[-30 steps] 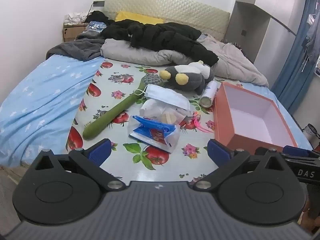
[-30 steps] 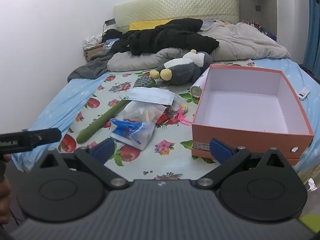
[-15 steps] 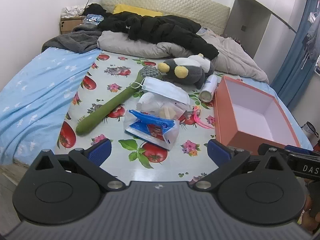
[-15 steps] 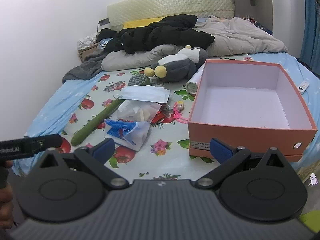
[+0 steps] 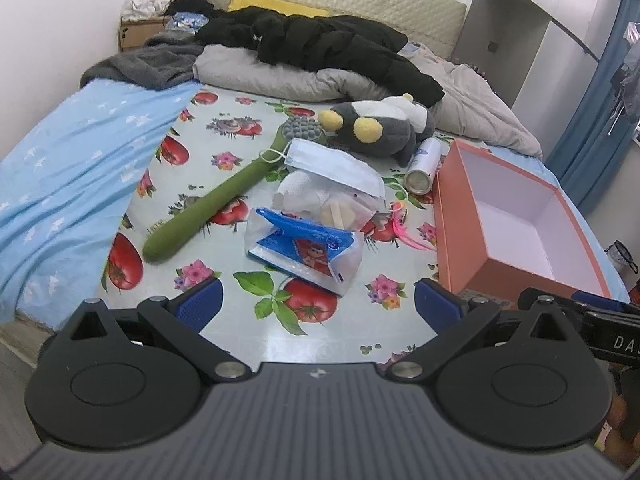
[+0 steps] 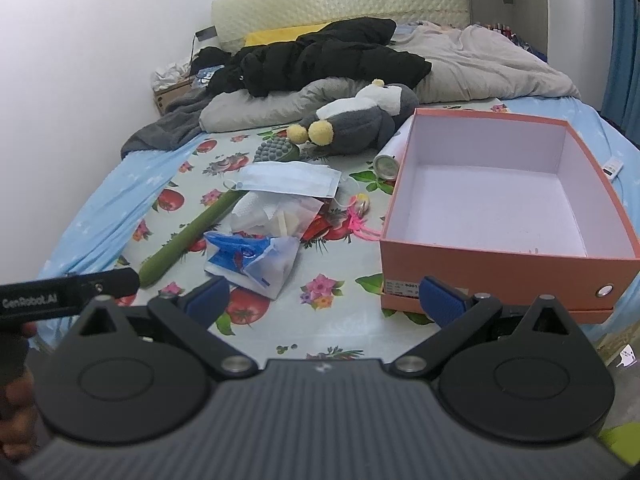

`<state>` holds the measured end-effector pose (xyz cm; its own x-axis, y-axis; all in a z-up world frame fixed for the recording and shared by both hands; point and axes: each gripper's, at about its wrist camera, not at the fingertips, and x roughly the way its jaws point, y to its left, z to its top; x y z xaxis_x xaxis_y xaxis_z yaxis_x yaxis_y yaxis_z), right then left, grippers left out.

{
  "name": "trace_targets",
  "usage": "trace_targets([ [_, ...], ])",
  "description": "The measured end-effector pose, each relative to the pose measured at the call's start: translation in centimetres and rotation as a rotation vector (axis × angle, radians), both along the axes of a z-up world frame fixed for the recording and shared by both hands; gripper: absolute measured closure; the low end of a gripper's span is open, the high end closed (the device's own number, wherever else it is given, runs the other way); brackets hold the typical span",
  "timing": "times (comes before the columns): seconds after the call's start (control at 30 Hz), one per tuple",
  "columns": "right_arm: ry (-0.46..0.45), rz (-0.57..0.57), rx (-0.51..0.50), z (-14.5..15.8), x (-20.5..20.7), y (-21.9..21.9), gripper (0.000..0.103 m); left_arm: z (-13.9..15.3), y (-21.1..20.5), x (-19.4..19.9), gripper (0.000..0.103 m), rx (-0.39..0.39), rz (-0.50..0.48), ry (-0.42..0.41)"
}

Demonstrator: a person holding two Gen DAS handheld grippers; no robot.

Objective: Organize soft objects
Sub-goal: 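Move both tools toward the items on the floral sheet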

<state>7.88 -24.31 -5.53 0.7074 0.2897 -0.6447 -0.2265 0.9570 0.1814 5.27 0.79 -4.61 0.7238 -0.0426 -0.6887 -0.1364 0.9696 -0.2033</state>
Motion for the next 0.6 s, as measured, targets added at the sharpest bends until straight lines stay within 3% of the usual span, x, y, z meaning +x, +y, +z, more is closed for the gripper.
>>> trace_targets([
  [0.23,0.017,-0.018,-0.003,-0.50,0.32,-0.06,0.000,-0.66,0.12,0.77,0.000,-0.064,-0.010,0.013],
  [0.6,0.028,-0.016,-0.004,-0.91,0.28,-0.05,0.000,-0.94,-0.17,0.71,0.000,-0.042,-0.014,0.016],
])
